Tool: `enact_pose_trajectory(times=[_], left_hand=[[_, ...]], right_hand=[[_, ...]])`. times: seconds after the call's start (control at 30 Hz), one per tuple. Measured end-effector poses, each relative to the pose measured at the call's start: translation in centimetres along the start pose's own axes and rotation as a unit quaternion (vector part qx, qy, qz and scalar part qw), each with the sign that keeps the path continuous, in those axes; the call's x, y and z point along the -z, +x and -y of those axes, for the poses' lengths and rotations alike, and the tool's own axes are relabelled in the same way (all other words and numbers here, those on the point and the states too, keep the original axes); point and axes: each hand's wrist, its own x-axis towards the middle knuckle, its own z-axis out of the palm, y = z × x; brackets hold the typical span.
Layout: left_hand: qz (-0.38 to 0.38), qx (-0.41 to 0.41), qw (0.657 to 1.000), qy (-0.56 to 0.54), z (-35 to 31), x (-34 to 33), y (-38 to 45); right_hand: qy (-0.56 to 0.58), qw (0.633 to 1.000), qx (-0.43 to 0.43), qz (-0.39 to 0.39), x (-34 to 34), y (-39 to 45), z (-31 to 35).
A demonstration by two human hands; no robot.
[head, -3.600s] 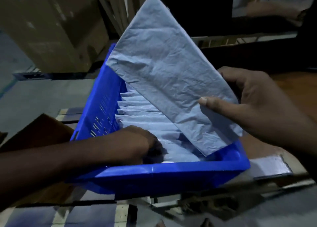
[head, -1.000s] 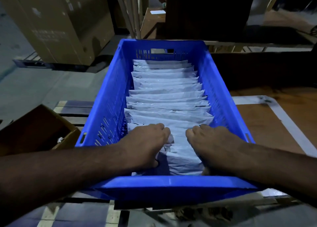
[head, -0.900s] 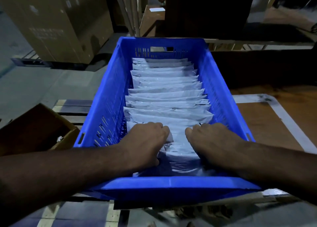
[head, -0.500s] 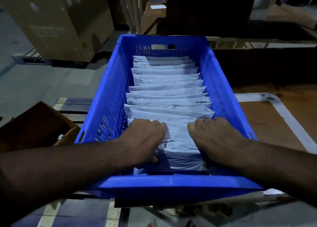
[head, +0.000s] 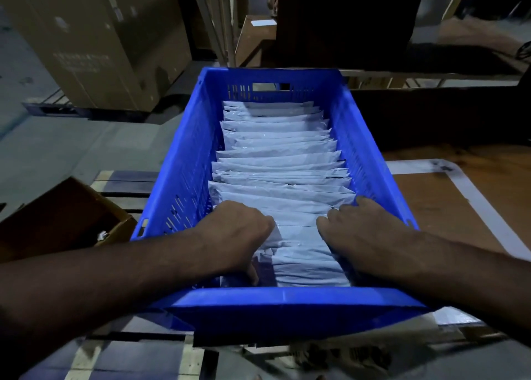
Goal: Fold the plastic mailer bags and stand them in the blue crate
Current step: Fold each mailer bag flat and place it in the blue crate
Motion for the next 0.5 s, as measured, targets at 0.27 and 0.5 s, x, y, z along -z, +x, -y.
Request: enact_pose_trajectory(times=[0.27,0.5], left_hand=[[-0.027,0.001,0.999,-0.023,0.6,0.5,-1.0],[-0.011,-0.003,0.997,-0.071,0.5,0.0,-1.6]], right_hand=[[0.068,0.998,-0.010,-0.007,0.8,-1.1,-0.4],[0.088,0.996,-0.011,-0.001,1.3,-1.3,-0.4]])
